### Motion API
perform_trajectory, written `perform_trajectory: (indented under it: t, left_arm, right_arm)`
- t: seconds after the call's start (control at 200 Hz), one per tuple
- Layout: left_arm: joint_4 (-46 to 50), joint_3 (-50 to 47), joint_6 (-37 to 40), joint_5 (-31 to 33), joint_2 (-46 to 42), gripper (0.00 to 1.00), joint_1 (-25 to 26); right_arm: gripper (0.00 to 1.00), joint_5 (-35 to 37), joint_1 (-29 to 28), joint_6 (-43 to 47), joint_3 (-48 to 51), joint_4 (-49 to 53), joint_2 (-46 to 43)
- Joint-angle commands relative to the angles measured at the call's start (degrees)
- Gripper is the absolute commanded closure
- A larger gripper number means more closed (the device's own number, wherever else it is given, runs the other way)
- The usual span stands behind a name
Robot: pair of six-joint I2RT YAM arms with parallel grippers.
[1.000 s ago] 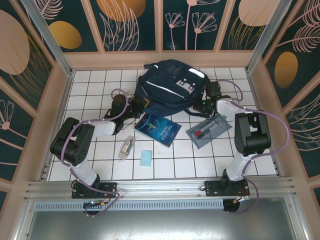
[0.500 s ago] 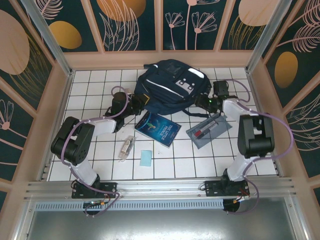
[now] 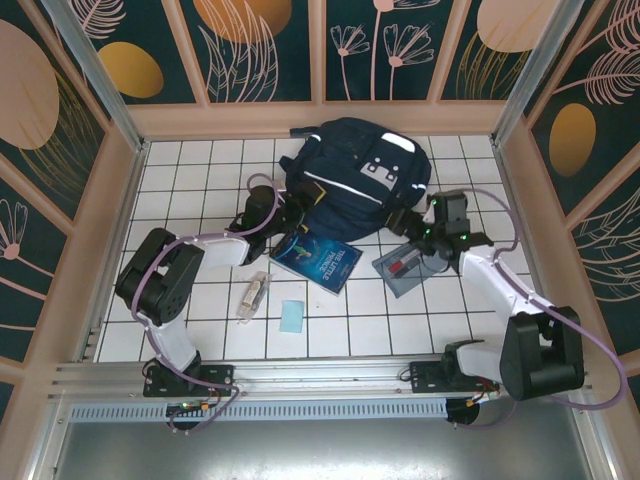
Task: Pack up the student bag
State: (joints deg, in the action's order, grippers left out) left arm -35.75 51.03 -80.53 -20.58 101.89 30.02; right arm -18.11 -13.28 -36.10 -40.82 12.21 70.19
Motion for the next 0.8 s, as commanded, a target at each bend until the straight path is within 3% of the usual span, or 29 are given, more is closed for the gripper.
perform_trajectory:
  t: [0.0,0.12,0.29,0.46,0.796]
  left_arm:
    - [16.9,2.5,15.7,4.1,-8.9,0.01,-0.6]
    - [34.5,3.1,31.0,14.0,-15.9,0.01,-0.6]
    - [37.3,-0.8,36.7,19.7,-19.2,0.01,-3.0]
    - [33.7,-1.3,38.1,16.7,-13.3,0.03,-6.1]
    - [30.6,-2.0,43.1,14.9,-4.1,0.11,-6.5]
  right_arm:
    - [0.33,0.2,-5.4,-7.8,3.5,-1.7,-2.8]
    - [0.34,3.5,-12.5,-12.4,6.2,-2.6,-3.0]
    - [0.38,5.5,-19.5,-17.8,9.4,-10.3,1.1]
    - [0.4,9.2,-23.4,-18.1,7.0,-14.7,7.8]
    - [0.47,13.3,-27.0,-21.7,7.0,-20.8,15.0]
